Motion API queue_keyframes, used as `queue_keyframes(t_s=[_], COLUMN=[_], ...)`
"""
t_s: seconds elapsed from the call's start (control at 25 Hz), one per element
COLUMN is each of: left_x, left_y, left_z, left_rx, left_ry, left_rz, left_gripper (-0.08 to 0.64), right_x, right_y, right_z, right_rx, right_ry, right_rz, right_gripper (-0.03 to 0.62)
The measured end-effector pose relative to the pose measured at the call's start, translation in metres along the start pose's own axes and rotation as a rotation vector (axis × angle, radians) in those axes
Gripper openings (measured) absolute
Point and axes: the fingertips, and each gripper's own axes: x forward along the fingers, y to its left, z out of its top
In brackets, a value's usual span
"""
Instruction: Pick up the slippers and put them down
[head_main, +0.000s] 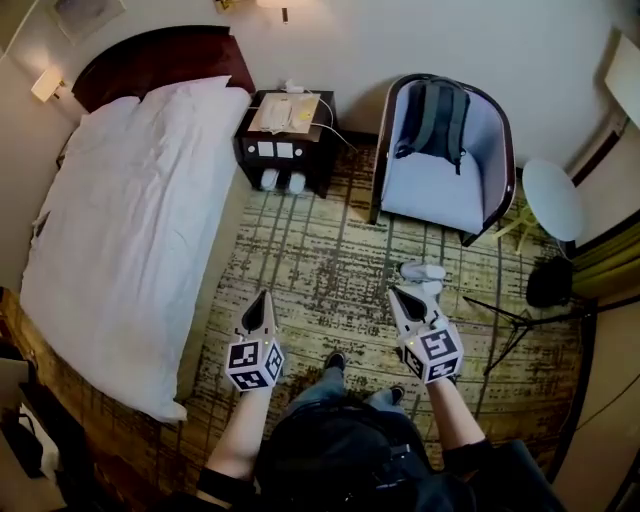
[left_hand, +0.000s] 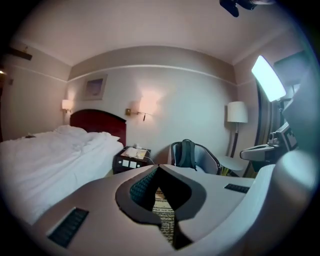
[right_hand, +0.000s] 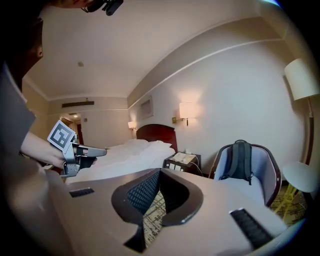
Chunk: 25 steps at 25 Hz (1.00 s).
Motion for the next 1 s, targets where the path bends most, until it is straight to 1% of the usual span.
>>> queue_keyframes(t_s=[0.16, 0.32, 0.6, 0.76, 0.88, 1.0], left_x=[-0.004, 0.002, 0.027, 0.046, 0.059, 0.071], left_y=[0.034, 0.05, 0.067, 0.076, 0.081, 0.086], left_z=[-0.007, -0.009, -0.001, 0.005, 0.01, 0.017], left_rx=[-0.032, -0.03, -0.019, -0.024, -0.012, -0.017], left_ry=[-0.004, -0.01, -0.015, -0.015, -0.014, -0.014], left_rz=[0.041, 0.044, 0.01, -0.019, -0.044, -0.048], left_gripper=[0.0, 0.0, 0.0, 0.0, 0.0, 0.0], right_x=[0.027, 0.044, 0.074, 0.093, 0.105, 0.116], right_y=[0.023, 0.029, 0.031, 0.027, 0.027, 0.024], right_z=[-0.002, 0.001, 0.014, 0.026, 0.035, 0.042], right_rx=[-0.019, -0.035, -0.063, -0.072, -0.074, -0.08], right_ry=[0.023, 0.034, 0.053, 0.053, 0.042, 0.045], right_rz=[0.046, 0.051, 0.044, 0.022, 0.008, 0.008], right_gripper=[0.014, 0.014, 0.014, 0.014, 0.014, 0.014])
